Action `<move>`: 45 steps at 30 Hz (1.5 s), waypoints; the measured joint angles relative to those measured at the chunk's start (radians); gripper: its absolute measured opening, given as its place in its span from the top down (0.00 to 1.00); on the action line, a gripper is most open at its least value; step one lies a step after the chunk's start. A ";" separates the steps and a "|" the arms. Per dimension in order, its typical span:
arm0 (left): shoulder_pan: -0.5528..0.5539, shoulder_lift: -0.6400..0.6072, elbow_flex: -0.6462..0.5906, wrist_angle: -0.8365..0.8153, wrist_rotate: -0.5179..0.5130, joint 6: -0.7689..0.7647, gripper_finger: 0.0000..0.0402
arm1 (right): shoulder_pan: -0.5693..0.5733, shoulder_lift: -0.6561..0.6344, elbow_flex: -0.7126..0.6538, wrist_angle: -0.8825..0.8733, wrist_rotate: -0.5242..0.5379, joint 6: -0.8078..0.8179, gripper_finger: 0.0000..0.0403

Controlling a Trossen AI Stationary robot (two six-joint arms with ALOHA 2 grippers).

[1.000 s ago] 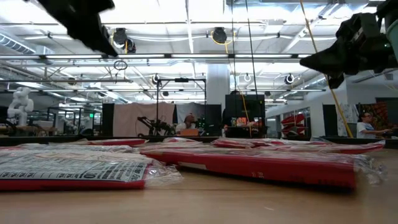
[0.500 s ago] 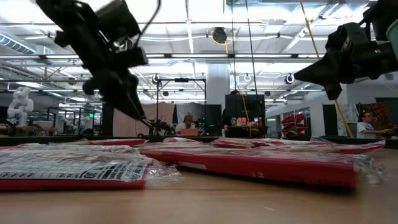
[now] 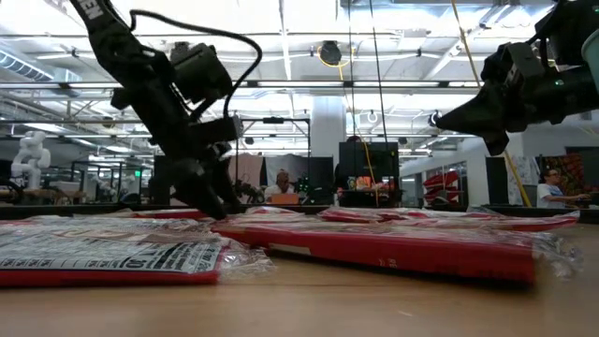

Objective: Sort popcorn bags into baskets
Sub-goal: Put the popcorn bag into the green bin

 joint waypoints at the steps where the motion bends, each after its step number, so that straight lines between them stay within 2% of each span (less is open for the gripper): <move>1: 0.005 0.010 0.001 0.014 0.014 0.022 0.29 | 0.000 0.009 0.000 0.013 0.000 0.000 1.00; 6: 0.021 0.059 0.004 0.101 0.096 0.096 0.38 | 0.000 0.043 0.000 0.046 0.000 -0.003 1.00; 11: 0.037 0.107 0.005 0.151 0.190 0.159 0.51 | 0.000 0.073 0.000 0.097 -0.001 -0.001 1.00; 16: 0.031 0.159 0.005 0.229 0.248 0.185 0.73 | 0.012 0.117 0.000 0.168 0.000 0.017 1.00; 20: 0.021 0.182 0.004 0.263 0.255 0.158 0.94 | 0.049 0.168 0.000 0.234 0.004 0.052 1.00; 21: 0.019 0.183 0.003 0.267 0.252 0.140 0.97 | 0.060 0.186 0.000 0.256 0.008 0.065 1.00; 25: 0.011 0.159 0.003 0.266 0.187 0.102 0.99 | 0.118 0.263 0.033 0.272 0.060 0.107 1.00; 29: 0.013 0.082 -0.004 0.180 0.097 0.107 0.99 | 0.171 0.370 0.100 0.270 0.116 0.112 1.00; 32: 0.002 -0.004 -0.003 0.138 0.075 0.104 0.99 | 0.197 0.473 0.182 0.265 0.163 0.112 1.00; 37: -0.020 -0.095 -0.003 0.088 0.059 0.069 0.98 | 0.195 0.681 0.388 0.136 0.163 0.105 1.00; 41: -0.063 -0.099 -0.001 0.112 0.069 0.107 0.91 | 0.179 0.828 0.568 -0.040 0.146 0.076 1.00; 45: -0.106 -0.046 -0.001 0.180 0.033 0.151 0.76 | 0.139 0.924 0.731 -0.259 0.039 0.097 1.00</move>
